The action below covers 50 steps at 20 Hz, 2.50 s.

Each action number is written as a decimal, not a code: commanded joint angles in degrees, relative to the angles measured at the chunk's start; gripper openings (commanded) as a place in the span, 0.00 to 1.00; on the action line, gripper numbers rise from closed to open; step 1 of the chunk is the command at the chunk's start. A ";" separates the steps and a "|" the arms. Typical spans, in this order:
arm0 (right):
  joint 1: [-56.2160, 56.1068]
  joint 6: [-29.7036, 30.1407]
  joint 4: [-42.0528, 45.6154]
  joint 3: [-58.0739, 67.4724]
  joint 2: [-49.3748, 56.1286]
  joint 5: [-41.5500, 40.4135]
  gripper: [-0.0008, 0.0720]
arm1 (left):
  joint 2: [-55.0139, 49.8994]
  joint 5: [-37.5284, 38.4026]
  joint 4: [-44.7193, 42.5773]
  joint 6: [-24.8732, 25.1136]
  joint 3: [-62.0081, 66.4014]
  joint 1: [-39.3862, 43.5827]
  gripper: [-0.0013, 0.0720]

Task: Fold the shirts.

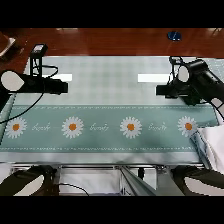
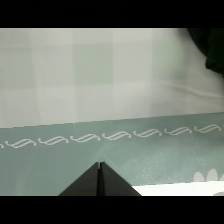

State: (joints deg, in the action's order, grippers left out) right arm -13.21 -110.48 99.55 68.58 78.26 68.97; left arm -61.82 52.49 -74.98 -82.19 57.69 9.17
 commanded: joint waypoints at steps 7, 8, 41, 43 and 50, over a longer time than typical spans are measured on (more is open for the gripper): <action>-0.07 -0.02 -0.02 -0.02 0.02 0.00 0.05 | -0.04 -0.02 -0.02 0.00 0.00 0.02 0.04; -0.07 0.00 -0.02 -0.02 0.02 0.00 0.05 | -0.04 -0.02 -0.02 0.00 0.00 0.02 0.04; 31.67 6.49 -6.80 0.04 13.64 -21.57 0.54 | -9.46 -18.36 0.17 -4.07 0.00 -0.11 0.71; 31.67 12.17 -9.88 0.96 14.29 -16.22 0.18 | -9.44 -15.85 0.15 -4.04 0.57 -0.13 0.71; 31.56 27.15 -29.00 21.11 1.90 -8.98 0.05 | -3.82 8.20 -0.07 -1.95 15.17 -5.92 0.71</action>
State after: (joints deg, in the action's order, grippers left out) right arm 18.24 -89.67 80.90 82.02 85.86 58.65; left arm -68.53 49.67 -75.02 -84.84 68.10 5.45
